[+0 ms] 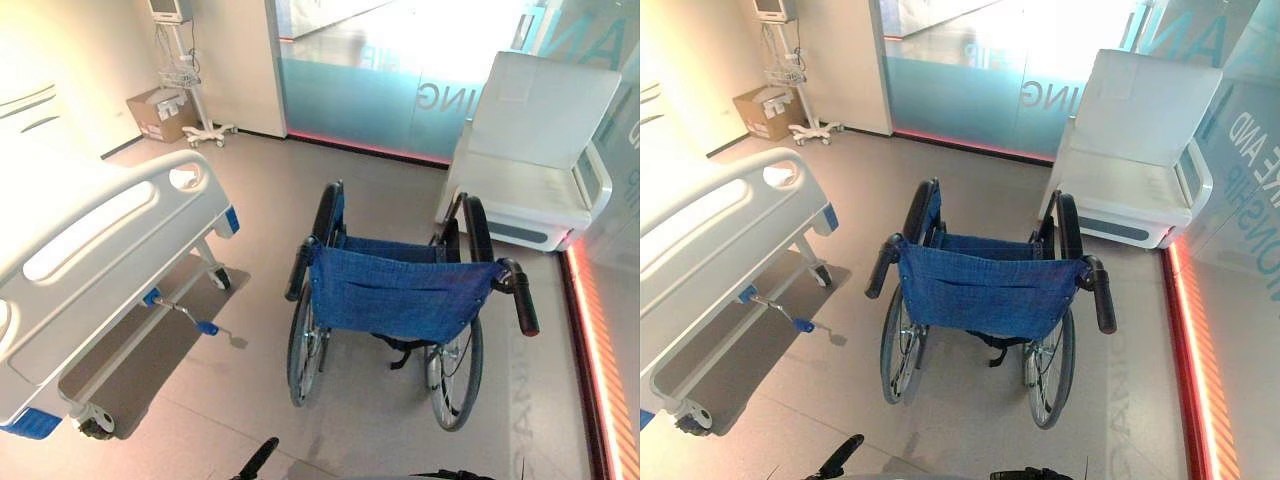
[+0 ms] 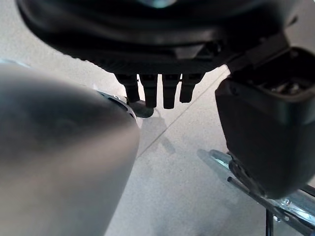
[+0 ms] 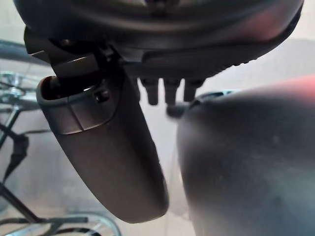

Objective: Push the wheelchair next to the bed

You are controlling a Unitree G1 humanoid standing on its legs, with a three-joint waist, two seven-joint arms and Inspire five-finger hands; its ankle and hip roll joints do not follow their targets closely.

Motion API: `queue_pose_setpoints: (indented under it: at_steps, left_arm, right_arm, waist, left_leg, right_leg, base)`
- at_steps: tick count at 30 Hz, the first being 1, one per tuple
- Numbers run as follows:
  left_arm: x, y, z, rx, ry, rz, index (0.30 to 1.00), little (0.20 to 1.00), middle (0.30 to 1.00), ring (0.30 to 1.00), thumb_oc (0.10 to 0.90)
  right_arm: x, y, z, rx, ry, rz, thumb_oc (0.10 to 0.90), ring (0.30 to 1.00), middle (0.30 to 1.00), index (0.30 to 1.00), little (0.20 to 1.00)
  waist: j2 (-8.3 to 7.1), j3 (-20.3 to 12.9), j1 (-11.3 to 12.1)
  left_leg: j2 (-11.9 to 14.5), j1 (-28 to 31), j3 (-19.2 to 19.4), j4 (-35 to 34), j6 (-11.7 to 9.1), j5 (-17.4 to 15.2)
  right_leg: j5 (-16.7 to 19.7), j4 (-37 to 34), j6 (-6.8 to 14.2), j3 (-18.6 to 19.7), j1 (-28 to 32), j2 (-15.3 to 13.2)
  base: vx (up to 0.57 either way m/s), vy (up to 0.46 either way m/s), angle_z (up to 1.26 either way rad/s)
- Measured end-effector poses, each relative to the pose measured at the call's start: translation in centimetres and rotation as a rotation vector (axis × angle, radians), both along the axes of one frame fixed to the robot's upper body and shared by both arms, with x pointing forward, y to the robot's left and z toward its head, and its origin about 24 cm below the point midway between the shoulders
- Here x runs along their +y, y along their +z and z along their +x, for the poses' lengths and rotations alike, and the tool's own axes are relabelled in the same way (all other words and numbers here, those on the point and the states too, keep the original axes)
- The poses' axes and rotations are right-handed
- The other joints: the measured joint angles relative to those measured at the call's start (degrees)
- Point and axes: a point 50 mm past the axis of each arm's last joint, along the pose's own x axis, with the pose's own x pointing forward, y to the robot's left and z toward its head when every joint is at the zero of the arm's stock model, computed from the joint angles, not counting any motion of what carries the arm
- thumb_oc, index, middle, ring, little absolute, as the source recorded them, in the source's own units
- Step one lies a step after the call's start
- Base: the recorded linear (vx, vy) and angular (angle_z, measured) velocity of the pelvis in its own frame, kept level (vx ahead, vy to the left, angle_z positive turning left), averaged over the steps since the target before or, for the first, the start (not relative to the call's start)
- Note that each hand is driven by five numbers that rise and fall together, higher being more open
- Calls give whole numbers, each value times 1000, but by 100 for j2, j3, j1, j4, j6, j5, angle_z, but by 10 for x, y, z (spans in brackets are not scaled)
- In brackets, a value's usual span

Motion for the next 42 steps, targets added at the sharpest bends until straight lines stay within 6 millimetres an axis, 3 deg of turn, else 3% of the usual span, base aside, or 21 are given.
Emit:
queue_pose_setpoints:
  at_steps: [6, 13, 14, 15, 16, 17, 18, 20, 22, 24, 27, 32, 37, 42]
  left_arm:
    - [9, 4, 5, -49, 19, 21, 900, 900, 900, 900, 800]
    - [46, 36, 51, -273, 148, 123, 900, 900, 900, 900, 800]
    - [61, 45, 58, -311, 199, 130, 900, 900, 900, 900, 800]
    - [95, 60, 64, -288, 229, 39, 900, 900, 900, 900, 800]
    - [113, 67, 59, -263, 248, 44, 900, 900, 900, 900, 800]
    - [144, 89, 66, -362, 299, 173, 900, 900, 900, 900, 800]
    - [162, 107, 74, -454, 330, 224, 900, 900, 900, 900, 800]
    - [173, 126, 83, -565, 380, 251, 900, 900, 900, 900, 800]
    - [171, 138, 92, -704, 427, 252, 900, 900, 900, 900, 800]
    - [154, 146, 108, -784, 401, 223, 900, 900, 900, 900, 800]
    - [137, 145, 117, -795, 362, 199, 900, 900, 900, 900, 800]
    - [130, 160, 128, -844, 346, 217, 900, 900, 900, 900, 800]
    - [114, 190, 148, -967, 239, 248, 900, 900, 900, 900, 800]
    - [82, 206, 176, -1046, 89, 188, 900, 900, 900, 900, 800]
  right_arm:
    - [-12, 6, 6, -81, -56, 5, 800, 900, 900, 900, 900]
    - [-64, 36, 33, -277, -172, -104, 800, 900, 900, 900, 900]
    - [-77, 42, 37, -302, -199, -140, 800, 900, 900, 900, 900]
    - [-89, 47, 39, -305, -211, -168, 800, 900, 900, 900, 900]
    - [-95, 54, 51, -343, -218, -183, 800, 900, 900, 900, 900]
    - [-112, 72, 57, -412, -235, -233, 800, 900, 900, 900, 900]
    - [-129, 87, 62, -452, -225, -296, 800, 900, 900, 900, 900]
    - [-145, 101, 68, -476, -230, -378, 800, 900, 900, 900, 900]
    - [-148, 111, 71, -505, -220, -430, 800, 900, 900, 900, 900]
    - [-151, 122, 79, -549, -243, -448, 800, 900, 900, 900, 900]
    - [-154, 137, 90, -606, -269, -470, 800, 900, 900, 900, 900]
    - [-162, 169, 102, -715, -328, -540, 800, 900, 900, 900, 900]
    - [-146, 213, 124, -922, -278, -570, 800, 900, 900, 900, 900]
    - [-135, 234, 139, -1028, -243, -568, 800, 900, 900, 900, 900]
  waist:
    - [-19, 29, 16]
    - [-138, 183, -44]
    - [-125, 209, -72]
    - [-107, 238, -110]
    - [-196, 223, -157]
    - [-109, 296, -264]
    - [-92, 319, -277]
    - [-35, 350, -251]
    - [27, 381, -217]
    - [50, 411, -203]
    - [32, 425, -219]
    - [-93, 517, -267]
    - [-58, 542, -338]
    - [-30, 545, -354]
  left_leg:
    - [10, -14, -3, 0, -2, 1]
    - [21, -51, -2, -1, -26, 20]
    - [22, -41, -9, 3, -27, 20]
    - [48, 0, 7, 27, -29, 15]
    - [74, -10, 35, -1, -56, -3]
    - [82, -23, 76, -4, -58, -1]
    - [17, -7, 89, -2, -49, 3]
    - [-2, 14, 134, 3, -37, -5]
    - [7, 21, 132, 14, -36, -8]
    - [19, 27, 126, 36, -38, -6]
    - [17, 67, 126, 3, -38, -7]
    - [25, 78, 141, -2, -37, -8]
    - [19, 57, 162, 25, -35, -7]
    - [17, 54, 180, 36, -35, -8]
  right_leg:
    - [-1, 0, 1, -27, 4, 6]
    - [19, 0, 34, -78, -3, 12]
    - [21, 3, 31, -55, -7, 4]
    - [18, 12, 25, 7, -25, 31]
    - [10, 20, 23, -32, 27, 49]
    - [7, -2, 23, -86, 22, 26]
    - [28, 0, 50, -69, -5, 5]
    - [41, 21, 67, -66, -17, -3]
    - [41, 23, 66, -77, -12, 9]
    - [44, 25, 63, -80, -5, 23]
    - [44, 22, 62, -77, 34, 19]
    - [48, 18, 57, -62, 38, 25]
    - [55, 25, 59, 43, -26, 31]
    - [55, 26, 59, 49, -29, 31]
  base:
    - [-9, -37, 3]
    - [3, 7, 2]
    - [71, 135, -8]
    - [48, 136, -10]
    - [-29, 52, -10]
    - [-23, 22, -3]
    - [-20, 2, -5]
    - [-8, -28, -10]
    - [5, -34, -3]
    - [0, 0, 0]
    - [0, 0, 0]
    - [0, 0, 0]
    - [6, 9, -6]
    - [0, 0, 0]
